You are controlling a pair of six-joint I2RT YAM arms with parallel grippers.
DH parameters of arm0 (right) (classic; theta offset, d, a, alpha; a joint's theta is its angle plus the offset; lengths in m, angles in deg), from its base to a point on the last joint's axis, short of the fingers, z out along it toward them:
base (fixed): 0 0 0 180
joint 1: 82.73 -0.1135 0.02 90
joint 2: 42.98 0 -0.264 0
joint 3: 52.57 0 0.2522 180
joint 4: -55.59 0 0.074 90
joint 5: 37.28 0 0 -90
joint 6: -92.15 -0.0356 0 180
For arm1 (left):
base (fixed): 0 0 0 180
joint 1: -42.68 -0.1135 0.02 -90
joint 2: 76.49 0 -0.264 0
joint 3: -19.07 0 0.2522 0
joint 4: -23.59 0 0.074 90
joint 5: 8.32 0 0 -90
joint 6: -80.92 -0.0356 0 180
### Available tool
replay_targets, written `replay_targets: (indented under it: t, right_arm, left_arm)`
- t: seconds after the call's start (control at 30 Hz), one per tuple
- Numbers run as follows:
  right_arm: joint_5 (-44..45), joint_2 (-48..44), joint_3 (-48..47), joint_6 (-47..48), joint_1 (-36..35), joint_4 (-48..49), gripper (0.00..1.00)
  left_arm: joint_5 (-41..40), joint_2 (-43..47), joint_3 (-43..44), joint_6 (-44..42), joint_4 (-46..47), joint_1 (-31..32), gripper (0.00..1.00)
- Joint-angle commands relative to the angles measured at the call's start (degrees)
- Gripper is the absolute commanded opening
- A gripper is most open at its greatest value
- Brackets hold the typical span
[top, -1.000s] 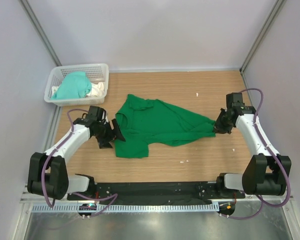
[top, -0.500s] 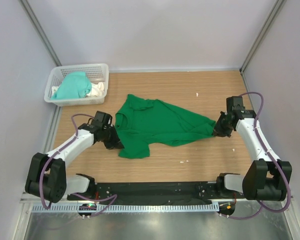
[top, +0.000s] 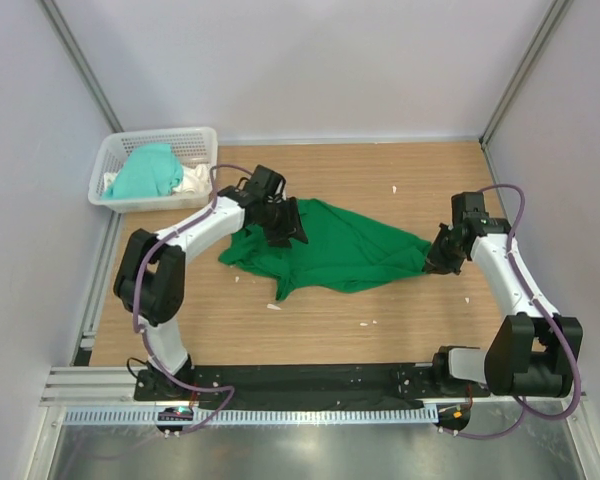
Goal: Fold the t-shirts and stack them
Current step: Flatten the tshirt out
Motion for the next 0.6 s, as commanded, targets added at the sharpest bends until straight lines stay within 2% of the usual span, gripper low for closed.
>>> replay_targets:
  t: [0.0, 0.07, 0.13, 0.2, 0.23, 0.27, 0.43, 0.57]
  right_arm:
    - [-0.4, -0.1, -3.0, 0.6, -0.1, -0.5, 0.01]
    - [0.0, -0.4, -3.0, 0.9, -0.1, -0.5, 0.01]
    - [0.3, -0.6, -2.6, 1.3, -0.1, -0.5, 0.01]
    - [0.1, -0.7, -2.0, 1.4, -0.1, -0.2, 0.01]
    - [-0.5, -0.6, -1.7, 1.4, -0.1, 0.0, 0.01]
    - [-0.9, -0.5, -1.6, 1.3, -0.1, 0.2, 0.01]
    - [-2.0, 0.4, -1.5, 1.5, -0.1, 0.8, 0.01]
    - [-2.1, 0.7, -1.6, 2.0, -0.2, 0.8, 0.01]
  left_arm:
    - [-0.8, 4.9, 2.0, -4.3, -7.3, 2.7, 0.51]
    - [-3.4, 7.8, -0.5, -7.0, -8.8, 2.5, 0.55]
    - [-6.9, 12.3, -3.0, -10.1, -10.5, 2.4, 0.54]
    - [-9.9, 15.1, -5.3, -10.9, -10.6, 2.3, 0.45]
    - [-10.2, 17.0, -6.5, -10.9, -10.3, 2.0, 0.37]
    - [-10.2, 17.5, -9.2, -10.8, -9.9, 1.1, 0.36]
    - [-6.0, 16.0, -13.4, -9.7, -6.6, -4.6, 0.35]
    - [-4.4, 10.9, -11.5, -11.3, -6.0, -6.3, 0.33]
